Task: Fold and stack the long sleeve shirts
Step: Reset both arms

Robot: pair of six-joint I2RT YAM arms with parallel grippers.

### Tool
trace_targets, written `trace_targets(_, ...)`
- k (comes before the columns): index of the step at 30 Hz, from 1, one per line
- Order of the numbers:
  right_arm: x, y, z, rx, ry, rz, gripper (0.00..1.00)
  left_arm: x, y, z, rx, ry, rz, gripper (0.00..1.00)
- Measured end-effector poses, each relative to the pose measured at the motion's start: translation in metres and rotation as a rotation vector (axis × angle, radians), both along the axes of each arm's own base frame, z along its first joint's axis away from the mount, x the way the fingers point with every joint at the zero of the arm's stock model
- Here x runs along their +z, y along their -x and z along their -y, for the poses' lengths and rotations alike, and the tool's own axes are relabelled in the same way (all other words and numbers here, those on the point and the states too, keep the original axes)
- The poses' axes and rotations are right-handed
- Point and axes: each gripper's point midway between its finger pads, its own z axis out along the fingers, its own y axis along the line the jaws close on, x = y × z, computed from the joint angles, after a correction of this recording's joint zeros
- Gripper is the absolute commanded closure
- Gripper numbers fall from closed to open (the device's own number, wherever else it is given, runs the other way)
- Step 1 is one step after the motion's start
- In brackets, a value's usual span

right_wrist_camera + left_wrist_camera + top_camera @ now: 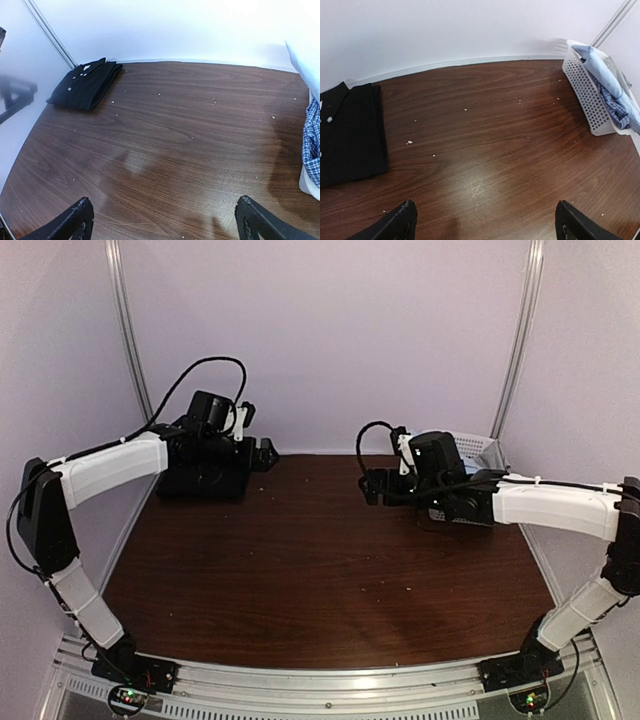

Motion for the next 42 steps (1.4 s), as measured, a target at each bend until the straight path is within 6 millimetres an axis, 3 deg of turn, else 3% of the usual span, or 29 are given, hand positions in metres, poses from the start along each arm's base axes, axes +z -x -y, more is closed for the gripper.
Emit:
trace_targets(5, 0.015, 0.008, 0.014, -0.029, -0.037, 0.052, 0.0, 0.003, 0.031, 0.017, -0.051, 0.037, 0.028, 0.02)
trace_targets(13, 0.013, 0.024, 0.038, -0.071, -0.046, 0.075, 0.0, -0.023, 0.057, 0.013, -0.056, 0.063, -0.003, 0.02)
trace_targets(19, 0.008, 0.028, 0.046, -0.095, -0.058, 0.081, 0.0, -0.024, 0.057, 0.016, -0.053, 0.101, 0.005, 0.02)
trace_targets(42, 0.012, 0.024, 0.05, -0.123, -0.061, 0.102, 0.0, -0.005, 0.051, 0.018, -0.047, 0.142, 0.071, 0.02)
